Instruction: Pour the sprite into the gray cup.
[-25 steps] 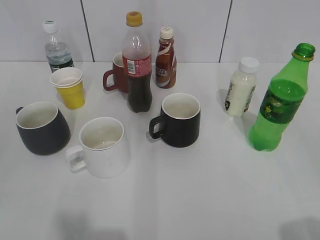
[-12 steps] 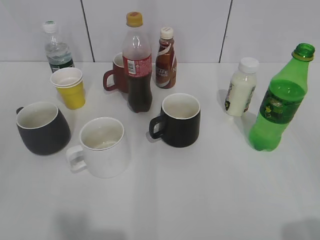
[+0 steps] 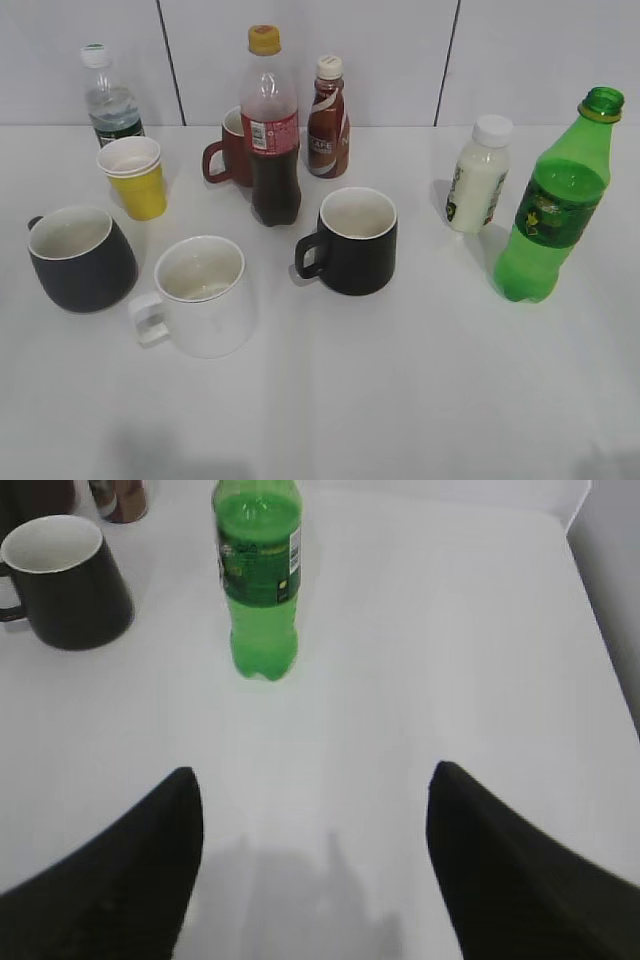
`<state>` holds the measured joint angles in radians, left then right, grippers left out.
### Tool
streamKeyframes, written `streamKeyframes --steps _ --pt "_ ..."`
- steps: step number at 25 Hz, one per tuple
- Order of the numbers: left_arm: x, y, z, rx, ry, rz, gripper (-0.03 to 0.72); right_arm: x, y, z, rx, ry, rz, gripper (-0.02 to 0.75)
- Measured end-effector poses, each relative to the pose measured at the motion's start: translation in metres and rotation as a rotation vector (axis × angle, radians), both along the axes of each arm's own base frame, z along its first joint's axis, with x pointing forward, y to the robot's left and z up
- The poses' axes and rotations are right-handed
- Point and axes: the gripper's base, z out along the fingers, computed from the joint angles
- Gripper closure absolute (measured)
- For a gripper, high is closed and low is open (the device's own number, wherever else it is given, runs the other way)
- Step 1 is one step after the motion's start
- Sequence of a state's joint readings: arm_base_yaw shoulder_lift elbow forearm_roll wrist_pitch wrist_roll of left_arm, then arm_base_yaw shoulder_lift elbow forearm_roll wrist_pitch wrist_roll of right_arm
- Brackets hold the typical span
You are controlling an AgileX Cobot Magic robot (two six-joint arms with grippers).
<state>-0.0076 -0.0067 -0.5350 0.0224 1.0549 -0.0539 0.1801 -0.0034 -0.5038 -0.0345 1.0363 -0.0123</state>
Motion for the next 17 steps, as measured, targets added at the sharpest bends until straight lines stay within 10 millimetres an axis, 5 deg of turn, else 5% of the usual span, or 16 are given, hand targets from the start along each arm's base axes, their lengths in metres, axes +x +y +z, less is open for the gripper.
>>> streamKeyframes --steps 17 --pt "0.0001 -0.0002 0.0001 -0.002 -0.001 -0.001 0.333 -0.0011 0.0015 0.0001 0.019 -0.005 0.008 0.217"
